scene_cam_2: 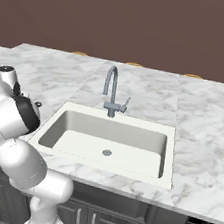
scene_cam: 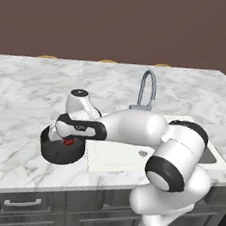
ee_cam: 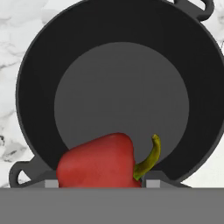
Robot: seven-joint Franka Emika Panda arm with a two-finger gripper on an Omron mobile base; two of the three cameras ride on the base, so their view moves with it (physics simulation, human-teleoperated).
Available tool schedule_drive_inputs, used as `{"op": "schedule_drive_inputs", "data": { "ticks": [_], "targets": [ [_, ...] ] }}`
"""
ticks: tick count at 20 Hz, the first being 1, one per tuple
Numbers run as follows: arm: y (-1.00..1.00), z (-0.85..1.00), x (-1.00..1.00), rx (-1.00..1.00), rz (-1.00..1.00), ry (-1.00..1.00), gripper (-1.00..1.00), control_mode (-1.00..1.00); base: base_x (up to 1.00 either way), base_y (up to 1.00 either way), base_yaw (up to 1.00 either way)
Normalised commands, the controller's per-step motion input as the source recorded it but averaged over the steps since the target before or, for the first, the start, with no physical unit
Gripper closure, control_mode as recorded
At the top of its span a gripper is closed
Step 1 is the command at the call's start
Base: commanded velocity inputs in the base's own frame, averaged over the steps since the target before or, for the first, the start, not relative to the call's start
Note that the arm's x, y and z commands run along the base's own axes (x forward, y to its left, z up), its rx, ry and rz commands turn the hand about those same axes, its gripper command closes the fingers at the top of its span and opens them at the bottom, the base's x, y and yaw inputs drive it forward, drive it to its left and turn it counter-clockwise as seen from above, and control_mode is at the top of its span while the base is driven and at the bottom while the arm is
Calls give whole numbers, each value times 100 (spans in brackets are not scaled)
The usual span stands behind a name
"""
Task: Dump the bell pepper from the pot into the sink. Then turn on the water and wash the bell pepper. Then turn off the water and put the bell pepper back in the pot.
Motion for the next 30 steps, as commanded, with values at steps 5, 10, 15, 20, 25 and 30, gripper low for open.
{"op": "schedule_drive_inputs", "data": {
  "ticks": [5,10,15,20,25,30],
  "targets": [
    [1,-14,0,-5,0,0,-100,-100,0,0,0],
    [1,-7,7,-2,0,0,-100,-100,0,0,0],
    [0,0,5,0,0,0,-100,-100,0,0,0],
    [0,5,0,0,0,0,-100,-100,0,0,0],
    [-3,59,-21,0,0,0,-100,-100,0,0,0],
    [-24,74,-30,0,0,0,-100,-100,0,0,0]
  ]
}}
